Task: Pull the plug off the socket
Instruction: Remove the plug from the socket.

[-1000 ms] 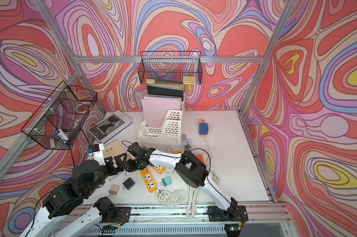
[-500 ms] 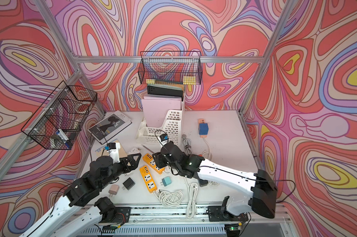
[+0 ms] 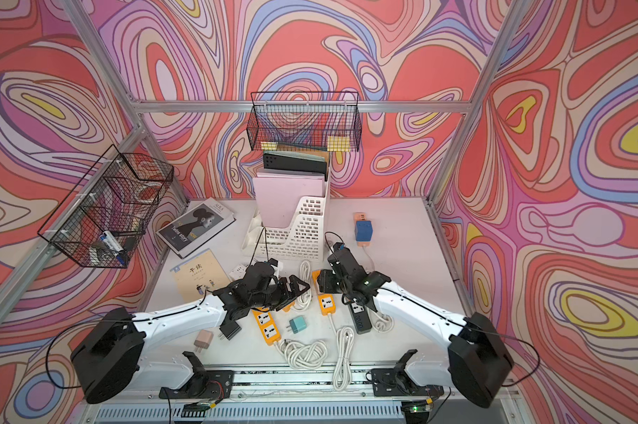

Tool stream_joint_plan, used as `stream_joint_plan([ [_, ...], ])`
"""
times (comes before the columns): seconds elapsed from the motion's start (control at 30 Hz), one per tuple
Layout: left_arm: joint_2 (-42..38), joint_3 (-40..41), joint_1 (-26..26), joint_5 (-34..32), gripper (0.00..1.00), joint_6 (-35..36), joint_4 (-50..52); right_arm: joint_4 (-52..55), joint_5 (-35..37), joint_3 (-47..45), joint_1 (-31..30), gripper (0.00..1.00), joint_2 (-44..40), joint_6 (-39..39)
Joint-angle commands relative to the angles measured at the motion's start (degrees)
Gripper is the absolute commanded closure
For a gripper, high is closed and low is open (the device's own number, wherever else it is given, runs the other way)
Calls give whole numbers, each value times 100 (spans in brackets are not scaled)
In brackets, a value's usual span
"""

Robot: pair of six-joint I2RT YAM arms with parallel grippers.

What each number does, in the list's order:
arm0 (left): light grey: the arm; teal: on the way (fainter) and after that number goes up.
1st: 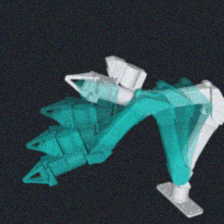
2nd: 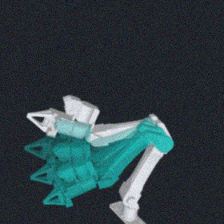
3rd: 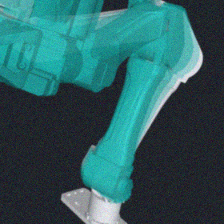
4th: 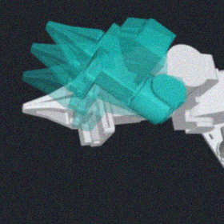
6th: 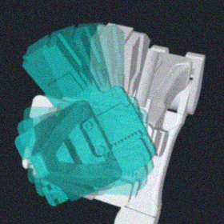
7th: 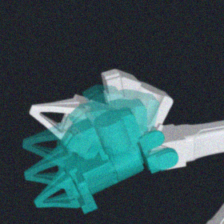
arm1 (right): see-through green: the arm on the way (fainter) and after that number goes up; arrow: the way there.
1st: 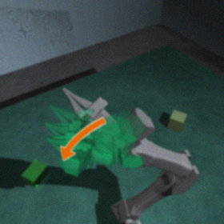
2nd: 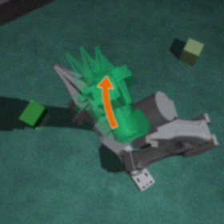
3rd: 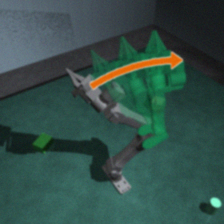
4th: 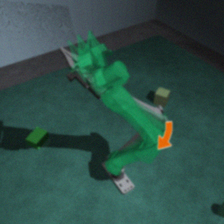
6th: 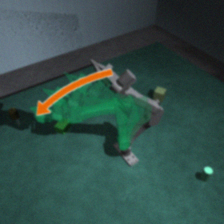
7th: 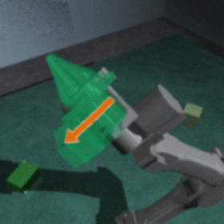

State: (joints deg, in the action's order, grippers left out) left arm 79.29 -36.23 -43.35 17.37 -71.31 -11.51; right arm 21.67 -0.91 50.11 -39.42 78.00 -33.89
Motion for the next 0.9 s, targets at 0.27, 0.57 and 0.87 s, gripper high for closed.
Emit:
stream_joint_plan([
  [0.27, -466, 173, 14, -940, 18, -513, 760, 738, 421, 916, 10, 39, 1243, 92],
  [0.57, -907, 345, 11, -1482, 18, -639, 1091, 1046, 725, 1411, -244, 43, 1915, 110],
  [0.87, -748, 228, 105, -1306, 19, -478, 982, 1138, 828, 1578, -376, 68, 2171, 306],
])
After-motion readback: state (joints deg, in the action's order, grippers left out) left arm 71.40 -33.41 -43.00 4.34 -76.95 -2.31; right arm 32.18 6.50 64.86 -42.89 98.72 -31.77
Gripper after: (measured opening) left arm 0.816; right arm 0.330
